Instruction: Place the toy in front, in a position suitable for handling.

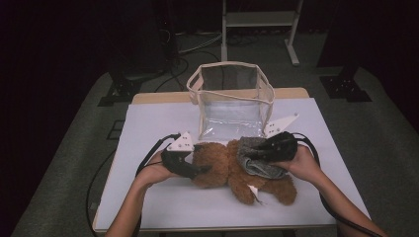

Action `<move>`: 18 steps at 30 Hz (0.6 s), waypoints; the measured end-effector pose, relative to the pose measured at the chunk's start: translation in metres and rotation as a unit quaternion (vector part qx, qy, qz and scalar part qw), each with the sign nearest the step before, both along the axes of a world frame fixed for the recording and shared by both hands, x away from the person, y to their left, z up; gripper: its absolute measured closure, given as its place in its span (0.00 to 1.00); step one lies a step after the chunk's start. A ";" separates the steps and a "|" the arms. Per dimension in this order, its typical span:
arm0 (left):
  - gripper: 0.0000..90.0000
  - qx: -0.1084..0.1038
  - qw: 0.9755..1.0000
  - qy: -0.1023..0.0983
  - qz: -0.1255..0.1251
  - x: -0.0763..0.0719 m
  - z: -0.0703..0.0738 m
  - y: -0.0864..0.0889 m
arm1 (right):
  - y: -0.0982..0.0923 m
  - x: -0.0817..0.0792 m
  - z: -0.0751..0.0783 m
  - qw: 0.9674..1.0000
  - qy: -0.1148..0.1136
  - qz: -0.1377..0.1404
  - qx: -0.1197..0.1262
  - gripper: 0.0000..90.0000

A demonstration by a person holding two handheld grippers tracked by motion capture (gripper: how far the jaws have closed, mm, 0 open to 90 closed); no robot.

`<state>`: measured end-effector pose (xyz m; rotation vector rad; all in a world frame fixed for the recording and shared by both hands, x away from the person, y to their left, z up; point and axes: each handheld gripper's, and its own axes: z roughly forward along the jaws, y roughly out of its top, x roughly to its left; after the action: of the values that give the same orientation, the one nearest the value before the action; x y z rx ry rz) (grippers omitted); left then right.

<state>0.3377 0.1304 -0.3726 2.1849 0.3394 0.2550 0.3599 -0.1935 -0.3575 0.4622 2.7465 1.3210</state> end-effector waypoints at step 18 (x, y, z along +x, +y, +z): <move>0.42 0.004 1.000 -0.002 -0.008 -0.006 -0.005 -0.006 | -0.014 -0.012 0.005 1.000 0.003 -0.002 0.029 0.86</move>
<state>0.3322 0.1242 -0.3779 2.1940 0.3177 0.2522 0.3481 -0.2078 -0.3524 0.4762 2.7160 1.4023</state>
